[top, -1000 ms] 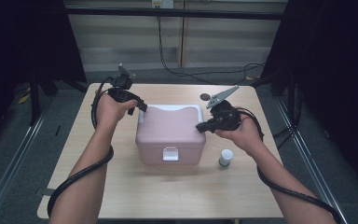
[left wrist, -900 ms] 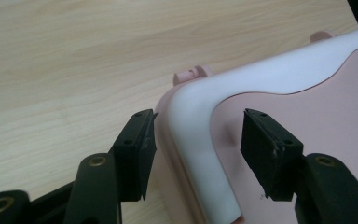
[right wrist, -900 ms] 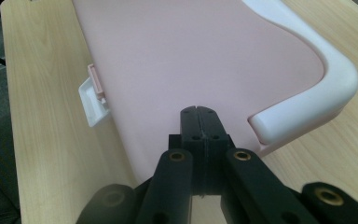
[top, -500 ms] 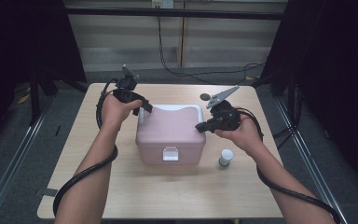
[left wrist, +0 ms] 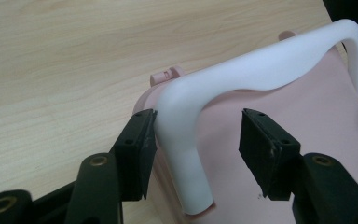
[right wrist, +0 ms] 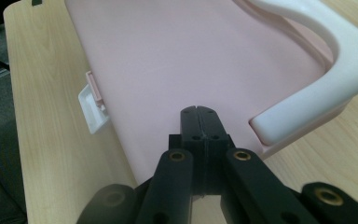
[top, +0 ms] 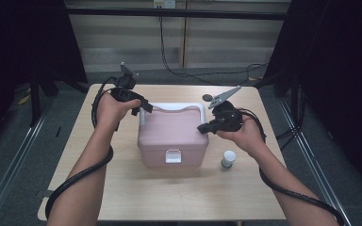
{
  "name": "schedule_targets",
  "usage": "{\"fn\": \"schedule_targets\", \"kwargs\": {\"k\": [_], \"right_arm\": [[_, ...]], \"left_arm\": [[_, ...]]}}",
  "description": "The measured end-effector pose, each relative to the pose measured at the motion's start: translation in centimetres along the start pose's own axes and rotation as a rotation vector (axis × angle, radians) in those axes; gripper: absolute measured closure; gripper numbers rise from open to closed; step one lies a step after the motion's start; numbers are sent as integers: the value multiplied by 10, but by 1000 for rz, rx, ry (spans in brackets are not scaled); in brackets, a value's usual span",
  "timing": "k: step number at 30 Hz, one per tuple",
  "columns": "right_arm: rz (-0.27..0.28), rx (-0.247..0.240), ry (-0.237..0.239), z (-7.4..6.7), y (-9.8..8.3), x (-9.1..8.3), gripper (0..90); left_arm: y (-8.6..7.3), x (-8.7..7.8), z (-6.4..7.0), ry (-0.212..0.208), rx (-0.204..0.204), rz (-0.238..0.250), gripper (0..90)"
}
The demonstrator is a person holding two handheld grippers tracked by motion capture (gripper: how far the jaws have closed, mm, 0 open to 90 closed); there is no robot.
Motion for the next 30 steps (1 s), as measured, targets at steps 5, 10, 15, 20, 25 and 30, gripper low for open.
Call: {"fn": "schedule_targets", "kwargs": {"k": [5,10,15,20,25,30], "right_arm": [[-8,7,0,0,0,0,900],[-11,14,-3,0,1,0,900],[-10,20,-2,-2,3,2,900],[-15,24,-5,-2,4,3,900],[-25,12,-20,-5,7,4,900],[-34,11,-20,-5,10,7,900]], "left_arm": [[0,-5,4,-1,15,-3,462],[-1,-7,5,-1,28,0,464],[-3,-10,8,5,50,-1,465],[-5,-14,11,15,71,-3,469],[-7,-15,13,26,89,0,477],[-8,-18,14,21,90,5,495]]}}
Point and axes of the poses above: each handheld gripper's, and its own axes: x roughly forward along the jaws, y roughly out of its top, z roughly to its right, the point moved 1 cm from there along x, roughly forward along the jaws, and after that the axes turned 12 degrees about -y, right-handed, at the moved point
